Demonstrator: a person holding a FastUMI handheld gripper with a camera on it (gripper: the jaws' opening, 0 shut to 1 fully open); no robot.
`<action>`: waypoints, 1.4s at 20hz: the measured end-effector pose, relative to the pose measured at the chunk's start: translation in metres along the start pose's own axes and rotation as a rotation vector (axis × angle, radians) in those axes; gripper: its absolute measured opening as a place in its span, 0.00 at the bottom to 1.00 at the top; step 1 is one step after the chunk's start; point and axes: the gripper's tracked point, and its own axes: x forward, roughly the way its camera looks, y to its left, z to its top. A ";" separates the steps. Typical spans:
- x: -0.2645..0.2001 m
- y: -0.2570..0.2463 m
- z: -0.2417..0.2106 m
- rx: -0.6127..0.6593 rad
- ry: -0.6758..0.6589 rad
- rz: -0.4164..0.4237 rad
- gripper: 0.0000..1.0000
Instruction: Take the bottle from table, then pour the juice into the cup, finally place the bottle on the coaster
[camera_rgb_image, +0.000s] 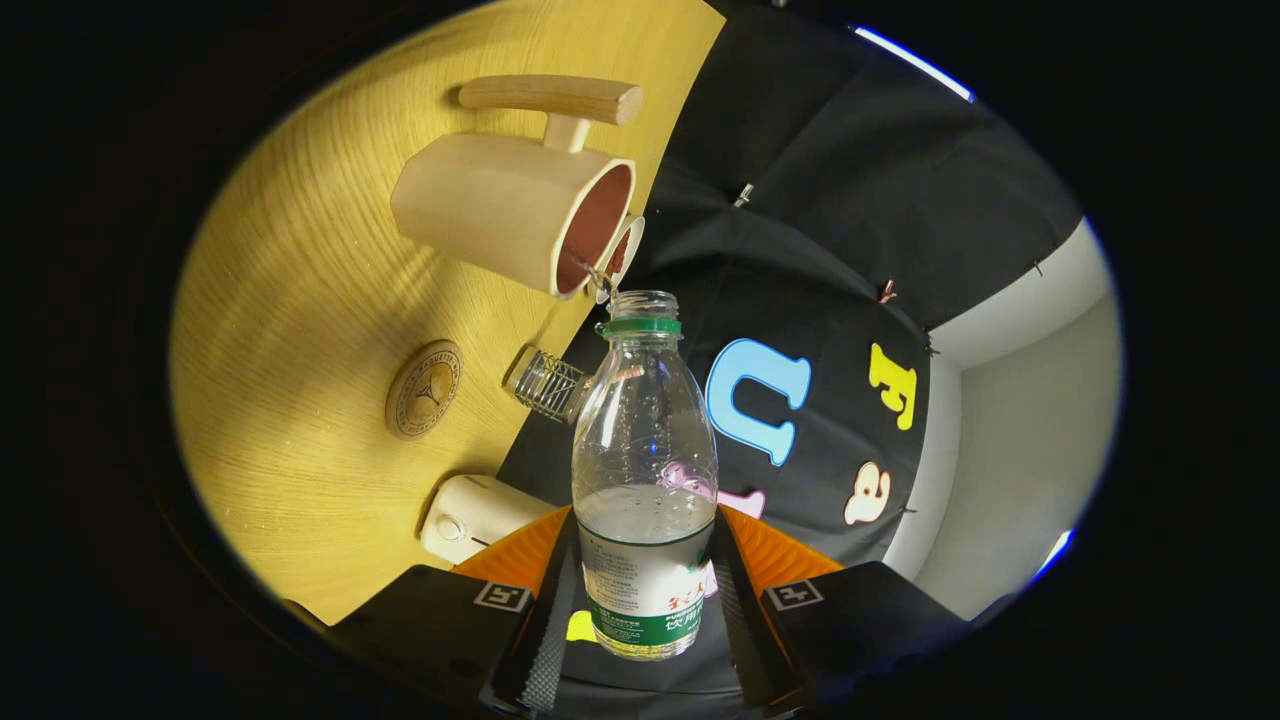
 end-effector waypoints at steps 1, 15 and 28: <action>0.000 -0.001 0.000 -0.009 -0.005 -0.003 0.70; 0.005 -0.033 0.006 -0.202 -0.053 -0.053 0.70; 0.005 -0.029 0.007 -0.170 -0.065 -0.042 0.70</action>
